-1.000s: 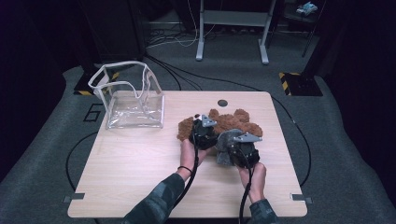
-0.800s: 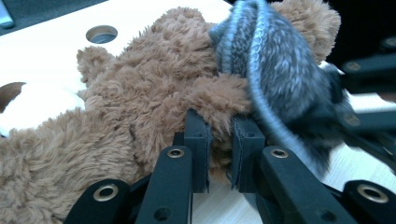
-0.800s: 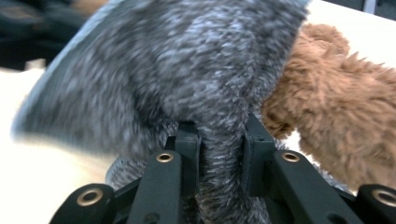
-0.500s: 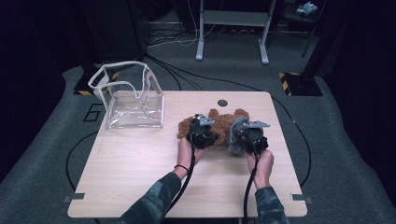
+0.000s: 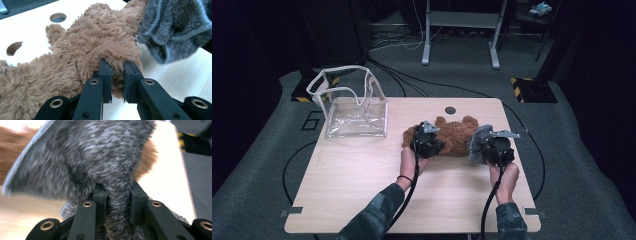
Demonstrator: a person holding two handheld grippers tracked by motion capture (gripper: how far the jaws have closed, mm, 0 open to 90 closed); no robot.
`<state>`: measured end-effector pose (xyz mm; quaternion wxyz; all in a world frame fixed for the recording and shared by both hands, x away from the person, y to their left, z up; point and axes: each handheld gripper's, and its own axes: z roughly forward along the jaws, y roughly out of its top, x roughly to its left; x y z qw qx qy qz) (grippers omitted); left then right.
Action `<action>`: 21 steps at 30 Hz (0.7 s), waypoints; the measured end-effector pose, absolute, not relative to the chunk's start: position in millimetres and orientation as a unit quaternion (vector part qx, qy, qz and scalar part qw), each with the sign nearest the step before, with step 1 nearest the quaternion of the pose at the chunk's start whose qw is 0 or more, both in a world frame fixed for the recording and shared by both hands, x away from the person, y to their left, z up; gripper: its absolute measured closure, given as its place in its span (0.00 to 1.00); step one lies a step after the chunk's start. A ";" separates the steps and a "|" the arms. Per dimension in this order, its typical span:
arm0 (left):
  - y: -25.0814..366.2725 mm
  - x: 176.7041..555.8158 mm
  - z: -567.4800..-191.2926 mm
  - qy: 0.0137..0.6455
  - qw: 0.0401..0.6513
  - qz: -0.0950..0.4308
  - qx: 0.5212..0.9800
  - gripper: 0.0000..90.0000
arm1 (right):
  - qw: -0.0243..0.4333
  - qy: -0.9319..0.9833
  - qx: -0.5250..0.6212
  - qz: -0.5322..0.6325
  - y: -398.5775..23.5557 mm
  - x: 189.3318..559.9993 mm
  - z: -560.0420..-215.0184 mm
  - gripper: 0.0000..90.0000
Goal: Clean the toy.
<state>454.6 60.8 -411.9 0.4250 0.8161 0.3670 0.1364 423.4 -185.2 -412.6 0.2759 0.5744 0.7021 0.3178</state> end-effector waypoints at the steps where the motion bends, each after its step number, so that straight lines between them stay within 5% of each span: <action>1: 60.4 454.8 -411.9 0.367 0.425 0.136 0.816 0.89 | 0.266 0.712 0.561 0.329 -178.0 420.3 -409.8 0.80; 10: 58.3 455.3 -412.5 0.366 0.420 0.130 0.820 0.89 | 0.252 0.763 0.489 0.339 -116.9 428.5 -404.7 0.80; 21: 63.1 455.8 -411.2 0.370 0.424 0.130 0.817 0.89 | 0.272 0.740 0.547 0.282 -142.3 454.4 -413.3 0.80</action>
